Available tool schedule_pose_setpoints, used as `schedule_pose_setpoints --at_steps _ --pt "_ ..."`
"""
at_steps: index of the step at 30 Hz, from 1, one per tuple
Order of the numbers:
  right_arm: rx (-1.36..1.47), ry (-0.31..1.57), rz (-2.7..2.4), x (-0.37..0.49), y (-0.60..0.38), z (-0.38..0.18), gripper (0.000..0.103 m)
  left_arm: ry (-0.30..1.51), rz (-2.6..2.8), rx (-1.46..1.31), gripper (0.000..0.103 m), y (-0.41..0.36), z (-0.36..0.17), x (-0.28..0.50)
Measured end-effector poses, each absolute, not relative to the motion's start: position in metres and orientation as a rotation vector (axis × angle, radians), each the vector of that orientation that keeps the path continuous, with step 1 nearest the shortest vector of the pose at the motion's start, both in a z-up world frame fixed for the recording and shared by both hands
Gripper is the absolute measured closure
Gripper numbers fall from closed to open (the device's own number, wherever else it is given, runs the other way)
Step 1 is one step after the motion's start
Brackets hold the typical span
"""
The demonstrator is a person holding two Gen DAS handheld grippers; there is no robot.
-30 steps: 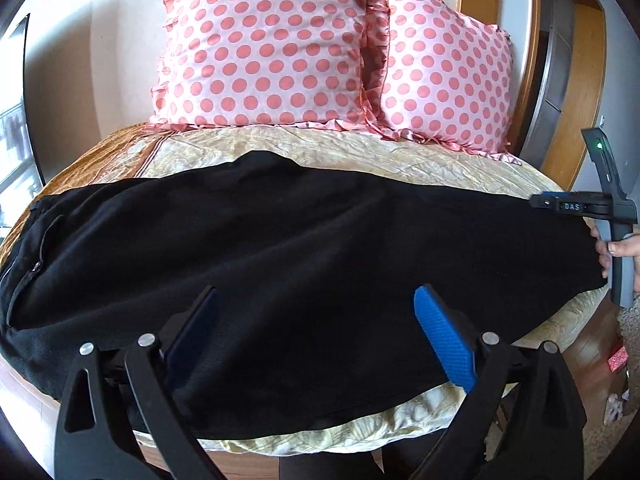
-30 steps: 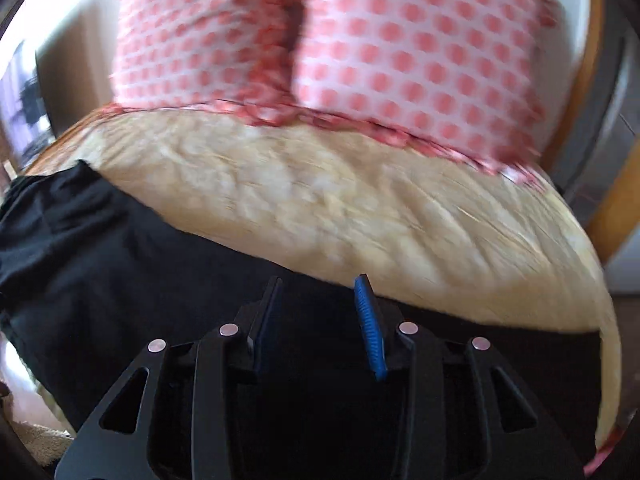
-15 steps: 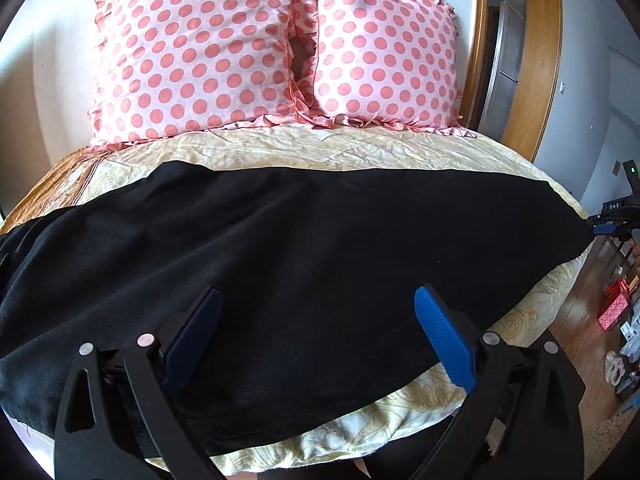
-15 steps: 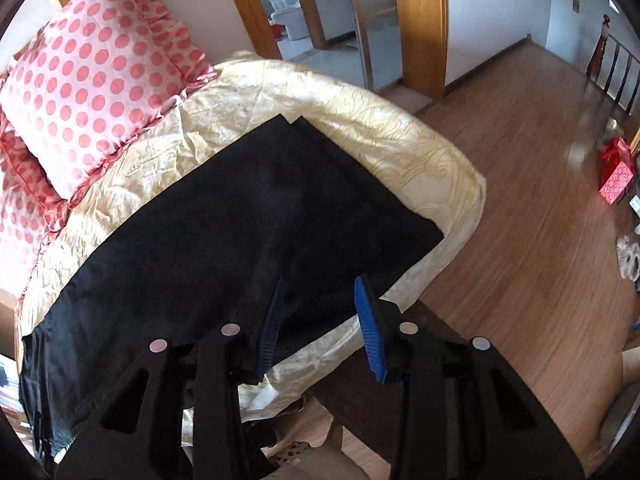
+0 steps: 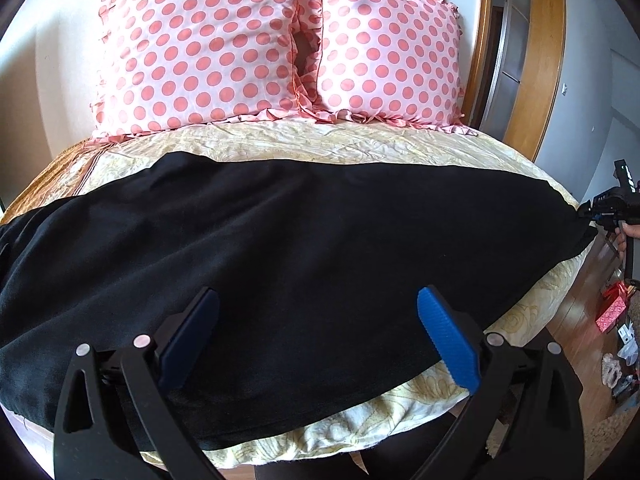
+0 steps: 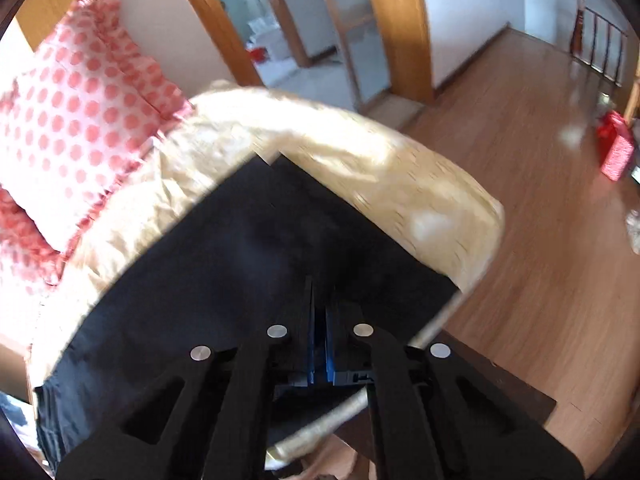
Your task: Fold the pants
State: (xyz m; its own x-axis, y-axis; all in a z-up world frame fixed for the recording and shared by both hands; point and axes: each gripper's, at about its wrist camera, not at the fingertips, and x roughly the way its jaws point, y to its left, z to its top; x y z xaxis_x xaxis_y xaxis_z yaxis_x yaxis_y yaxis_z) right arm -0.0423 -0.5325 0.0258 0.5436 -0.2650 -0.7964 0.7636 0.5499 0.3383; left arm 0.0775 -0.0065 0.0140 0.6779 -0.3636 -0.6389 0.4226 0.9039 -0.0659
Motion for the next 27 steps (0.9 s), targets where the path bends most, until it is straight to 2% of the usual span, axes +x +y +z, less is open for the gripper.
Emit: schedule_pose_setpoints --at_steps 5,11,13,15,16,17,27 --pt "0.760 0.698 -0.730 -0.064 -0.538 0.033 0.100 0.692 -0.432 0.095 0.003 -0.005 0.014 0.076" --pt "0.710 0.767 -0.788 -0.065 -0.536 0.013 0.099 0.702 -0.431 0.078 0.003 -0.002 0.014 0.080" --pt "0.711 0.755 -0.804 -0.068 -0.533 0.021 0.085 0.699 -0.432 0.087 0.003 -0.003 0.014 0.078" --pt "0.684 0.727 -0.830 -0.075 -0.530 0.032 0.056 0.693 -0.428 0.094 0.003 -0.002 0.014 0.075" --pt "0.665 0.709 -0.847 -0.078 -0.529 0.038 0.051 0.693 -0.427 0.092 0.003 -0.002 0.013 0.075" --pt "0.650 0.698 -0.863 -0.080 -0.528 0.042 0.048 0.697 -0.427 0.086 0.003 -0.001 0.012 0.075" --pt "0.777 0.747 -0.842 -0.087 -0.543 0.030 0.049 0.704 -0.438 0.084 0.003 -0.002 0.009 0.073"
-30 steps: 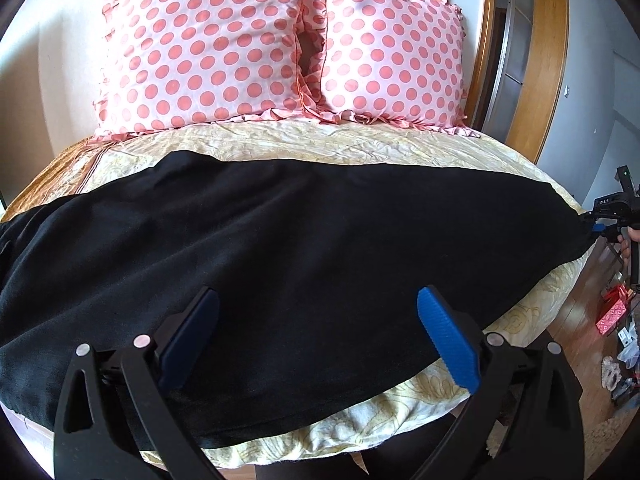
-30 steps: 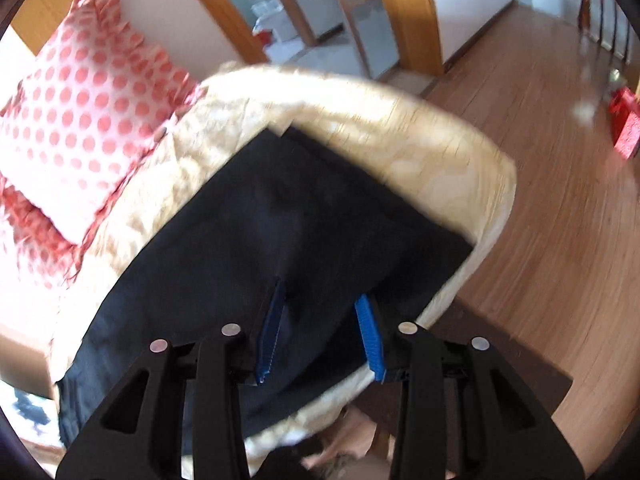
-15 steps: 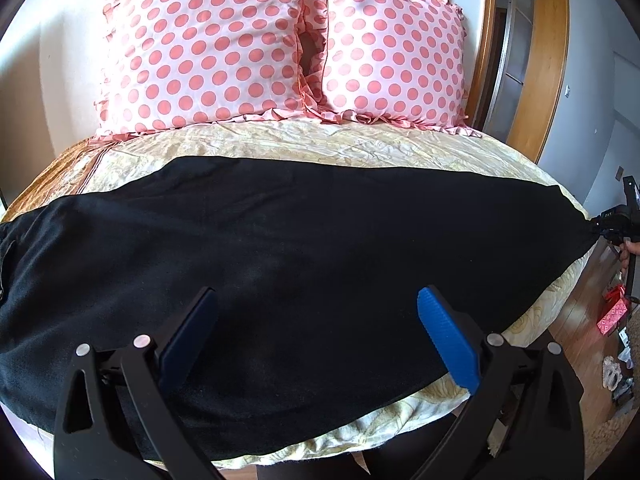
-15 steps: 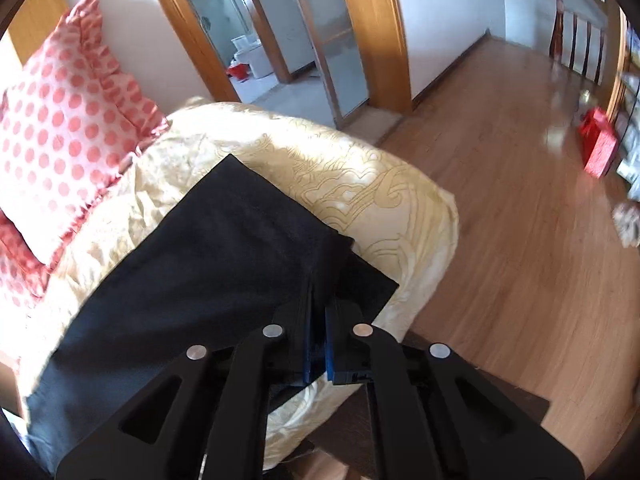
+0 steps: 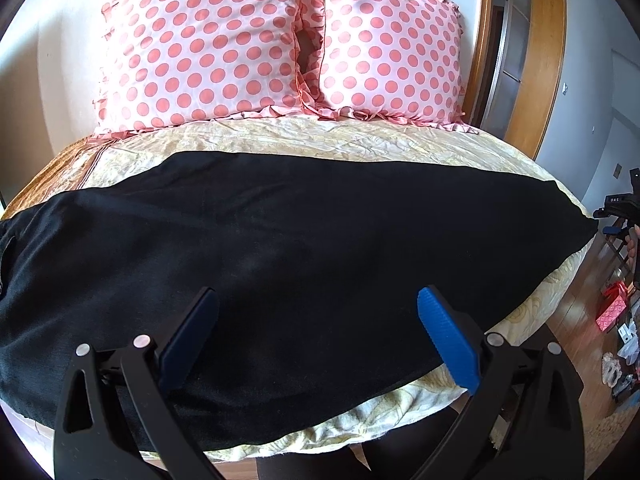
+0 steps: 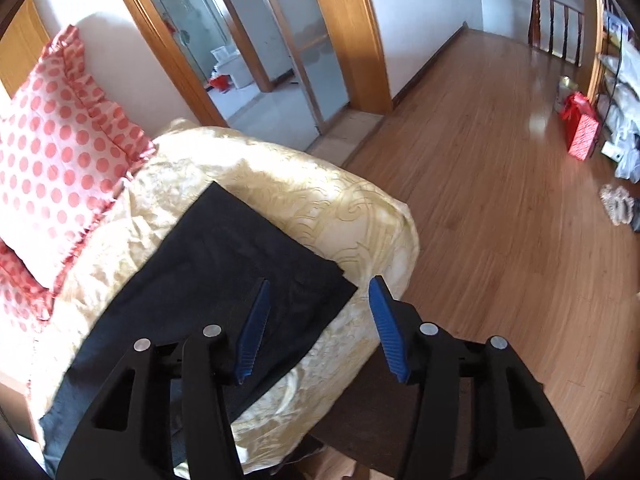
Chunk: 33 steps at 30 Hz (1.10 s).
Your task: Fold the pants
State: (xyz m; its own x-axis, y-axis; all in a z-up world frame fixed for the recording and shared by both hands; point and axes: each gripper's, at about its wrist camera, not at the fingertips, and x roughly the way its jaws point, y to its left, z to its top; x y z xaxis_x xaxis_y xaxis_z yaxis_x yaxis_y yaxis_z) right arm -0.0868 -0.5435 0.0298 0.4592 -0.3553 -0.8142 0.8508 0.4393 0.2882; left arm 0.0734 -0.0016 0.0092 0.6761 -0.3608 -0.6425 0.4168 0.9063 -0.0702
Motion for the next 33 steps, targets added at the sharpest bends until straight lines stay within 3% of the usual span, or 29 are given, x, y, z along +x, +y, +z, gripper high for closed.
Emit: schedule_pose_setpoints --at_steps 9,16,23,25,26,27,33 --pt "0.932 0.749 -0.765 -0.085 -0.550 0.007 0.049 0.719 -0.433 0.069 0.003 0.003 0.005 0.076" --pt "0.824 0.772 -0.816 -0.080 -0.541 0.009 0.057 0.721 -0.432 0.069 0.003 0.002 0.003 0.076" --pt "0.760 0.767 -0.817 -0.068 -0.538 0.015 0.058 0.715 -0.431 0.070 0.003 0.003 0.003 0.075" --pt "0.723 0.764 -0.803 -0.063 -0.535 0.015 0.069 0.714 -0.428 0.067 0.003 0.005 0.004 0.075" --pt "0.695 0.772 -0.801 -0.060 -0.532 0.017 0.086 0.713 -0.427 0.065 0.003 0.006 0.004 0.075" --pt "0.678 0.768 -0.787 -0.056 -0.528 0.020 0.093 0.711 -0.425 0.064 0.003 0.007 0.004 0.075" --pt "0.553 0.695 -0.630 -0.027 -0.487 0.057 0.094 0.701 -0.421 0.057 0.003 0.008 0.007 0.074"
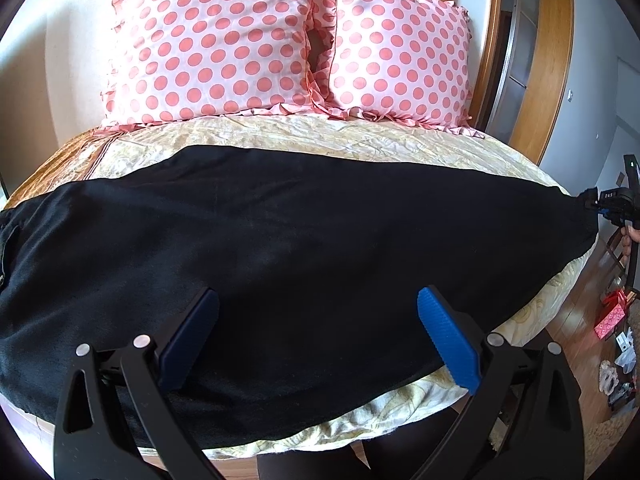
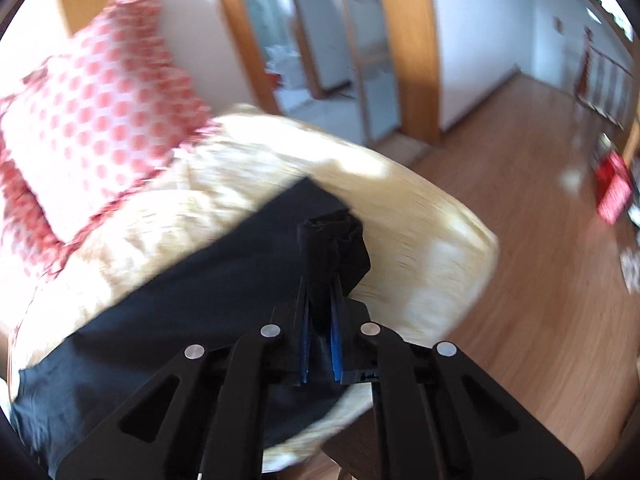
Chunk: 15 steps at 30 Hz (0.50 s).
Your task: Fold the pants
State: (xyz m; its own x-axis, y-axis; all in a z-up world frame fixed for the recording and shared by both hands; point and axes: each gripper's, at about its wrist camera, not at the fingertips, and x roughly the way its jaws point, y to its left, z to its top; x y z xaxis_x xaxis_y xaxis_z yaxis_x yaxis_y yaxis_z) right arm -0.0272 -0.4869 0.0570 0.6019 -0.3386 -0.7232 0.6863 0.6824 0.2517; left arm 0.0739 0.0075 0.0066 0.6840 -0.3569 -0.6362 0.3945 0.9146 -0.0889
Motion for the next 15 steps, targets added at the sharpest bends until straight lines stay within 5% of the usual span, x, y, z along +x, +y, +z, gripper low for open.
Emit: schedule_pose_setpoints --at_steps 15 --pt "0.364 0.671 -0.062 0.083 -0.314 0.106 0.094 0.649 -0.364 0.034 0.003 0.030 0.022 0.070"
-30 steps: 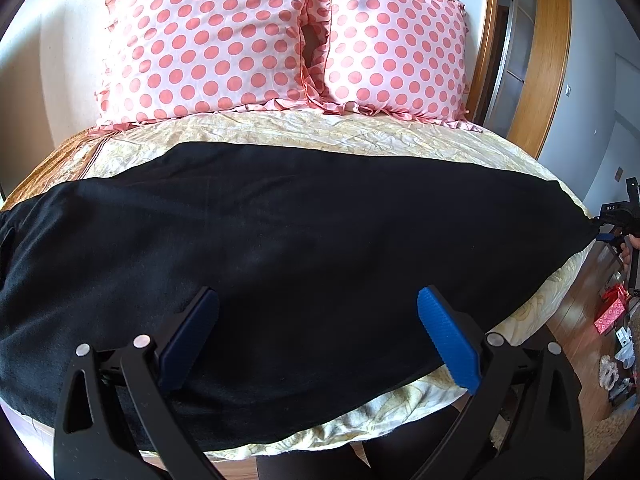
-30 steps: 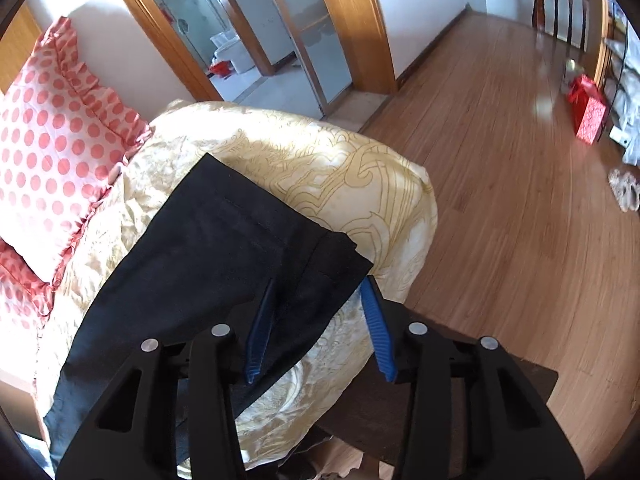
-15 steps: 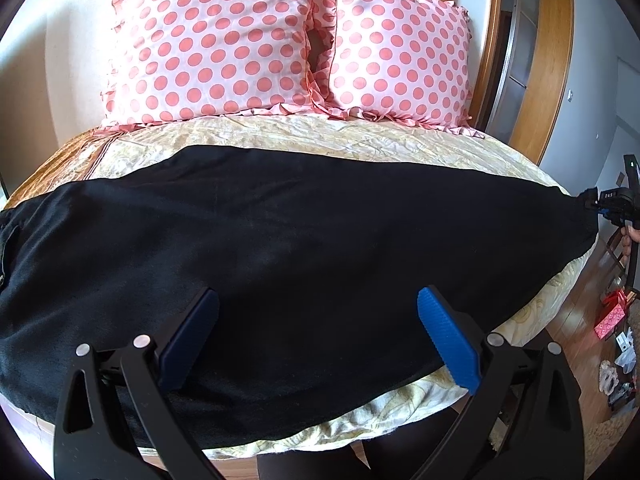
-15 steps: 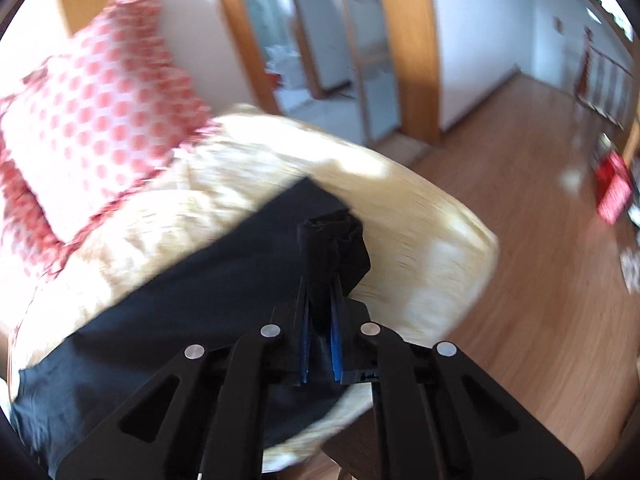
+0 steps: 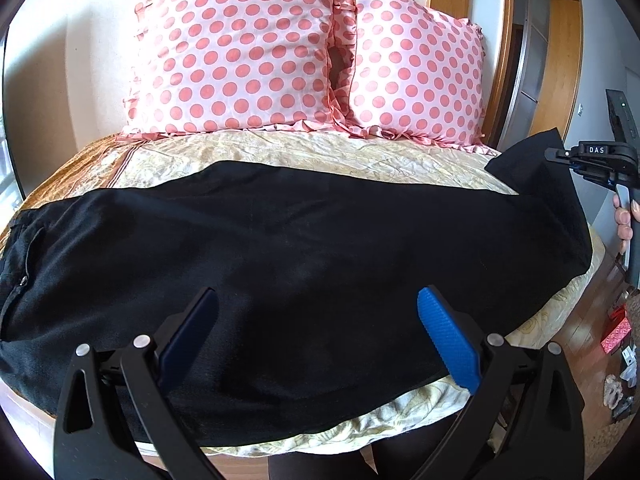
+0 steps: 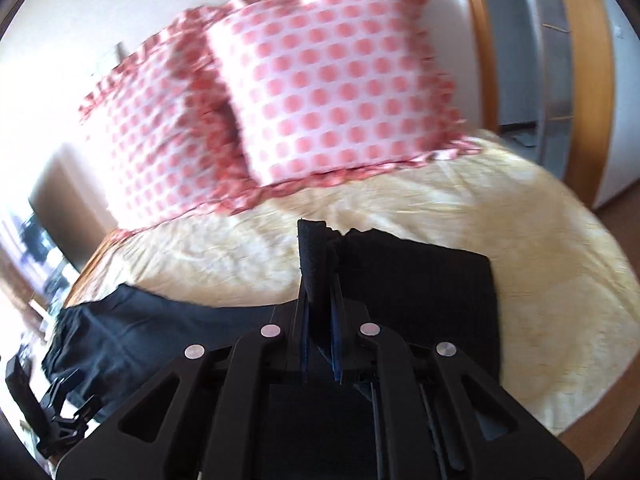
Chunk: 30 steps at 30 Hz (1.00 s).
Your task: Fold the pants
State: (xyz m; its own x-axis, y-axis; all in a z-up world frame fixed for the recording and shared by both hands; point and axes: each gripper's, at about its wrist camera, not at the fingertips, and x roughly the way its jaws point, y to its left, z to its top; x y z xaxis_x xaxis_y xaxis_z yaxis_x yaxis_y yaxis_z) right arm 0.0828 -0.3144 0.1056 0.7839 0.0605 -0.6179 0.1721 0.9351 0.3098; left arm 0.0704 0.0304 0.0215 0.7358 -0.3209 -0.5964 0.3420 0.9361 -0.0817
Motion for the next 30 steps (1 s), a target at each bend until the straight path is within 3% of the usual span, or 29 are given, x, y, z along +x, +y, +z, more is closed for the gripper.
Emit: schedule_pose_setpoints --at_steps 17,30 --pt "0.192 0.819 0.430 0.129 -0.111 0.061 0.094 0.628 -0.169 -0.062 0.003 0.097 0.031 0.070" --pt "0.107 0.778 0.587 0.091 -0.074 0.056 0.094 0.602 -0.075 -0.137 0.002 0.127 0.034 0.073"
